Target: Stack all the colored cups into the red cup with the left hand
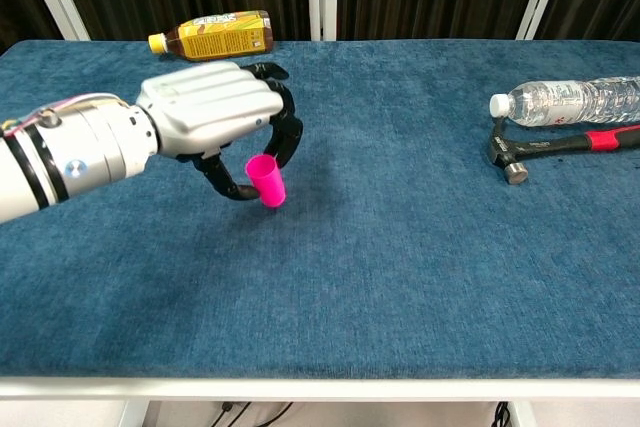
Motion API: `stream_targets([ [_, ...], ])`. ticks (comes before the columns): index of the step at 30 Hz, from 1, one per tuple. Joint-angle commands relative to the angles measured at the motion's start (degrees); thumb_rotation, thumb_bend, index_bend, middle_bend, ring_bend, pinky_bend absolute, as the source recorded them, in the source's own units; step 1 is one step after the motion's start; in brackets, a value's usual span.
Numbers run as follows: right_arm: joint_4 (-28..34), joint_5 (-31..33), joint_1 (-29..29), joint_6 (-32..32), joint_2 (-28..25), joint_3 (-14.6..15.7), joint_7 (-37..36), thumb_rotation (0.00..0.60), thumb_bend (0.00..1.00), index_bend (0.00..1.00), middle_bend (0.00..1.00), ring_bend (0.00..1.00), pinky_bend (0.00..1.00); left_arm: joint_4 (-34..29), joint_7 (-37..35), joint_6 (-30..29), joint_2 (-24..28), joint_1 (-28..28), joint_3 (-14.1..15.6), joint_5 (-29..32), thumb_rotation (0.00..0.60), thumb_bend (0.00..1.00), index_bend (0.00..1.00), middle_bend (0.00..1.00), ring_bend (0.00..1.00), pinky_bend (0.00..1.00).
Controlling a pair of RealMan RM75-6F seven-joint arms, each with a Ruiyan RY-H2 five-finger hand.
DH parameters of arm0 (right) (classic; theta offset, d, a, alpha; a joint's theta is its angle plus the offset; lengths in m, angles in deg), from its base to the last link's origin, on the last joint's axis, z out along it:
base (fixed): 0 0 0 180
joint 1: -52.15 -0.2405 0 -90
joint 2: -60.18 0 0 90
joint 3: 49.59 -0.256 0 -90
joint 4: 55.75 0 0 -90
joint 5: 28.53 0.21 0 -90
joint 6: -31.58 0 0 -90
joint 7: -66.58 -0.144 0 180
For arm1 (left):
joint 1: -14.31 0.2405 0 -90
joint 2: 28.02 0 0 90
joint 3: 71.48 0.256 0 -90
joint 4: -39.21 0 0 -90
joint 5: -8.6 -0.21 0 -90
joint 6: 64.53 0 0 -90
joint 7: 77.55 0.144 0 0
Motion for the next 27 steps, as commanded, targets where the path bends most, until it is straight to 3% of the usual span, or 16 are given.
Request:
stream_targets([
  [1,0.0,-0.1,0.0,0.1,-0.1,0.0,0.0,0.6,0.31,0.0,0.0,0.0,0.0,-2.4,1.4,-1.6,2.3,0.2,-1.3,-0.1,0.6,0.24,0.53,0.49,0.18,0.03],
  [8,0.9,-0.8,0.1,0.9,-0.6,0.0,0.2,0.6,0.31,0.0,0.0,0.0,0.0,-6.0,3.6,-3.4,9.4,0.8,-5.9,3.8,0.6,0.24,0.54,0.5,0.18,0.04],
  [13,2.4,-1.5,0.4,2.1,-1.6,-0.1,1.2,0.6,0.31,0.0,0.0,0.0,0.0,-3.0,4.1,-0.5,12.1,0.4,-8.7,11.3,0.6,0.24,0.54,0.51,0.18,0.04],
  [18,3.1,-1.3,0.4,1.9,-1.8,-0.1,1.6,0.6,0.31,0.0,0.0,0.0,0.0,1.1,2.6,3.3,11.9,0.2,-8.8,17.2,0.6,0.25,0.54,0.51,0.18,0.04],
  [27,2.8,-0.6,0.0,0.8,-1.5,-0.1,1.9,0.6,0.31,0.0,0.0,0.0,0.0,7.8,-0.3,6.8,10.0,-0.3,-7.8,20.5,0.6,0.25,0.54,0.51,0.18,0.04],
])
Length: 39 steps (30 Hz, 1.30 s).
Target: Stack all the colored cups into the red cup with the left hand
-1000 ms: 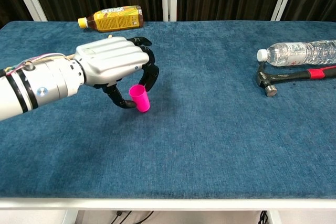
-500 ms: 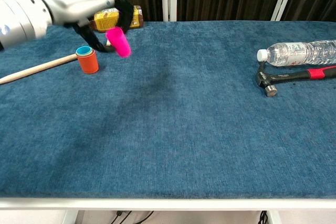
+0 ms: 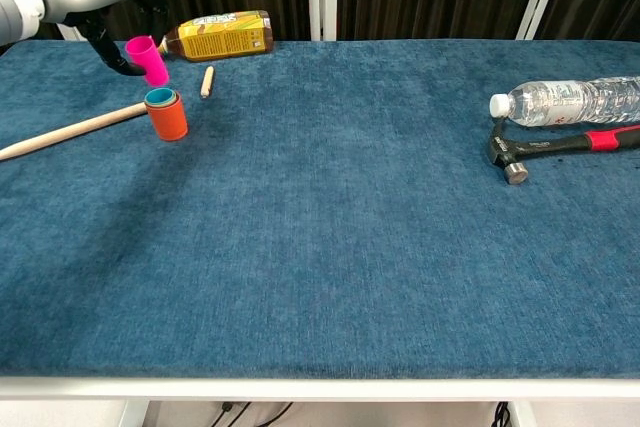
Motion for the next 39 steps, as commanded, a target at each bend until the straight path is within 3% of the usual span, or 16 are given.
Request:
stream_targets([
  [1,-0.1,0.2,-0.2,-0.4,0.1,-0.1,0.0,0.6,0.31,0.0,0.0,0.0,0.0,1.3,-1.2,1.1,-0.7,-0.2,0.6,0.6,0.6,0.25,0.54,0.51,0.18,0.04],
  [14,-0.6,0.3,-0.3,-1.0,0.6,0.1,0.0,0.6,0.31,0.0,0.0,0.0,0.0,2.7,-2.1,1.4,-2.1,-0.9,1.6,0.6,0.6,0.25,0.52,0.49,0.18,0.04],
  [16,-0.8,0.4,-0.3,-1.0,0.6,0.2,-0.2,0.6,0.31,0.0,0.0,0.0,0.0,2.9,-1.9,1.5,-2.1,-0.9,1.8,0.8,0.6,0.24,0.44,0.42,0.17,0.04],
  [20,-1.1,0.6,-0.2,-0.9,0.7,0.1,-0.6,0.6,0.31,0.0,0.0,0.0,0.0,2.5,-1.8,0.4,-1.9,-0.8,1.7,0.6,0.6,0.19,0.12,0.18,0.08,0.03],
  [25,-0.8,0.4,-0.3,-0.9,0.4,0.0,-0.4,0.6,0.31,0.0,0.0,0.0,0.0,-0.9,1.1,-6.7,-0.6,1.0,1.6,-1.4,0.6,0.14,0.06,0.12,0.05,0.03],
  [30,0.0,-0.1,-0.2,0.0,0.0,-0.1,-0.1,0.6,0.31,0.0,0.0,0.0,0.0,-11.7,0.3,-19.3,4.7,8.0,2.8,-5.5,0.6,0.13,0.06,0.12,0.05,0.02],
  [34,-0.1,-0.5,-0.2,0.0,0.3,0.1,0.3,0.6,0.31,0.0,0.0,0.0,0.0,-17.9,-6.0,-30.1,8.8,17.2,7.5,-11.4,0.6,0.12,0.07,0.13,0.04,0.02],
  [39,0.3,-1.7,-0.6,0.0,1.0,0.5,2.1,0.6,0.31,0.0,0.0,0.0,0.0,-17.5,-8.4,-38.3,9.9,26.7,14.2,-15.9,0.6,0.1,0.08,0.13,0.02,0.01],
])
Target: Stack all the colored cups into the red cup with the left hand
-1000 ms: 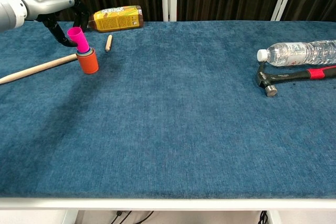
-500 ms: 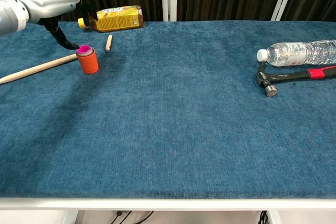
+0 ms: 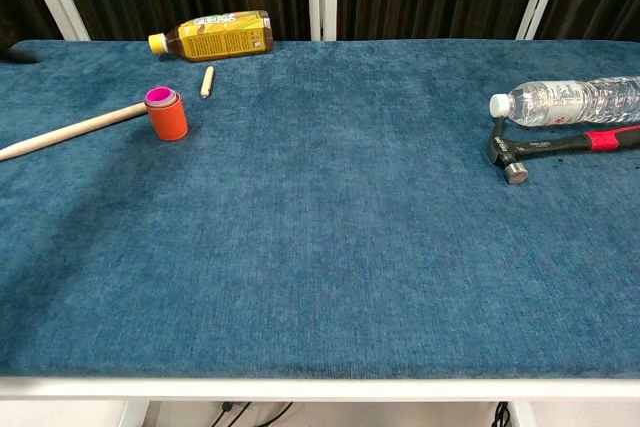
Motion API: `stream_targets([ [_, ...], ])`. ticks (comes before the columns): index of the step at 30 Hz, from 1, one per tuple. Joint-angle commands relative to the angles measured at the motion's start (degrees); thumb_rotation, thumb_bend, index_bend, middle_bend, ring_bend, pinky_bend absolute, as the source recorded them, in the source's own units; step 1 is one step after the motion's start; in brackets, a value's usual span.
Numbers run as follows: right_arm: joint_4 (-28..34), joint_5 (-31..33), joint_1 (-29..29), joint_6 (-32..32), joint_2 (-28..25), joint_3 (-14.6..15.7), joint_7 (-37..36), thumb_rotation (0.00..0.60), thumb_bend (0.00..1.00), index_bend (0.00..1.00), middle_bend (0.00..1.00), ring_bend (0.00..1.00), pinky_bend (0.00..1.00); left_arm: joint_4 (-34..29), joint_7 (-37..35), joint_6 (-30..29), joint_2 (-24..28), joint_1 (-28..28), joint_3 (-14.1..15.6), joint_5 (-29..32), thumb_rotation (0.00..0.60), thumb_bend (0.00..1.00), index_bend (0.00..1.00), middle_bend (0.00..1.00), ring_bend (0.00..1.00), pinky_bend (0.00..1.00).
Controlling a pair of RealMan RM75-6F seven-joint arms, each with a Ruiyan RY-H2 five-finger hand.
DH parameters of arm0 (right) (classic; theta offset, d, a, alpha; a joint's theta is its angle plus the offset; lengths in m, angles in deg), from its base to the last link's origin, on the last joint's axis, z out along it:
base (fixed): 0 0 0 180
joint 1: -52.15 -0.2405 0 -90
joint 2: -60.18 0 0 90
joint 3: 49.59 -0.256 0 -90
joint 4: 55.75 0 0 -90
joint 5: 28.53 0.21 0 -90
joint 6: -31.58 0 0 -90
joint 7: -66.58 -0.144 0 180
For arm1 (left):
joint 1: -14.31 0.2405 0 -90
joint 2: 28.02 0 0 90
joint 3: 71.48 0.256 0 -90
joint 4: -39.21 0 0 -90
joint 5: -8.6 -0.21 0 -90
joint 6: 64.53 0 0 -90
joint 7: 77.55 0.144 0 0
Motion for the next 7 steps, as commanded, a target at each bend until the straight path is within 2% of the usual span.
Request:
stream_targets([
  [1,0.7,-0.7,-0.1,0.1,0.3,0.3,0.7,0.6,0.31,0.0,0.0,0.0,0.0,-1.9,-3.6,-7.8,2.5,9.3,6.4,-4.9,0.6,0.1,0.08,0.13,0.02,0.01],
  [7,1.4,-0.9,-0.3,-0.3,0.9,0.6,2.5,0.6,0.31,0.0,0.0,0.0,0.0,-0.7,-7.2,-11.3,3.5,14.9,9.0,-7.7,0.6,0.09,0.08,0.13,0.01,0.0],
])
